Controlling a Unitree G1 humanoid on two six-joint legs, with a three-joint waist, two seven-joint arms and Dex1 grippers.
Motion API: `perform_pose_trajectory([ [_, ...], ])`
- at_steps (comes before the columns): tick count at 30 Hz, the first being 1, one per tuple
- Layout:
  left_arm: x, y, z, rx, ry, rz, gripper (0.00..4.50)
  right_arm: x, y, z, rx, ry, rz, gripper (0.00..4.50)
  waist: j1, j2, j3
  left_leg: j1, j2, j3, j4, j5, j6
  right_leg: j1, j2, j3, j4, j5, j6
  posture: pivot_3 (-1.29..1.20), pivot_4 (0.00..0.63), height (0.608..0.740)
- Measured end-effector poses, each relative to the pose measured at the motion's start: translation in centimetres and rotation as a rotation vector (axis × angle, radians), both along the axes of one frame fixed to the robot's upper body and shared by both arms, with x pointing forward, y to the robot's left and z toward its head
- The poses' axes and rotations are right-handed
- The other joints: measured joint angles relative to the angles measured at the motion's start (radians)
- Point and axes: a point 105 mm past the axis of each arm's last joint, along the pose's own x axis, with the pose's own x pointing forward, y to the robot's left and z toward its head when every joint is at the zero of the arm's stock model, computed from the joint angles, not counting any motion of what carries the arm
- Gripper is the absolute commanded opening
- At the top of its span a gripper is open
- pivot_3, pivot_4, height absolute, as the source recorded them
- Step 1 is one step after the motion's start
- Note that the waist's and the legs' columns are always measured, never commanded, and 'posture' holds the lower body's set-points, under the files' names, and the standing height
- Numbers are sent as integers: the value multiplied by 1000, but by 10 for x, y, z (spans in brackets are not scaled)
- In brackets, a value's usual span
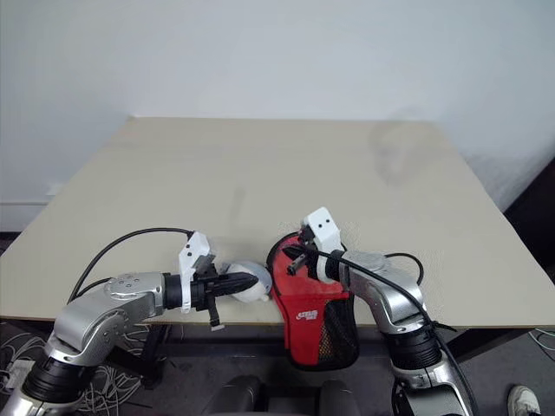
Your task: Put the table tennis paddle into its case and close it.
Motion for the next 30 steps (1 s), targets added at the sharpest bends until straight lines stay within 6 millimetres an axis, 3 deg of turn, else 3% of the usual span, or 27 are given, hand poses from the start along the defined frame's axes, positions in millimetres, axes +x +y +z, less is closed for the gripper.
perform_pose_trajectory([
  [11, -1, 2, -13, 14, 28, 9, 0, 2, 1, -2, -5, -5, -20, 45, -15, 0, 0, 1, 1, 1, 0, 0, 0, 0, 0, 0, 0, -1, 2, 0, 0, 734],
  [15, 2, -1, -12, 5, 1, 16, 890, 2, 2, -3, -9, -1, -20, 0, -14, 0, 0, 1, 1, 1, 0, 0, 0, 0, 0, 0, 0, -1, 1, 0, 0, 734],
  [25, 4, -1, -1, -25, -29, 13, 4480, -1, 6, -9, -23, 13, -7, 0, -15, 0, 0, 1, 1, 1, 0, 0, 0, 0, 0, 1, 0, -1, 1, 0, 0, 734],
  [30, 14, 0, 7, 0, -120, 36, 4480, -3, 8, -13, -23, 26, -2, 0, -15, 0, 0, 0, 1, 1, 0, 0, 0, 0, 0, 0, 0, -1, 1, 0, 0, 734],
])
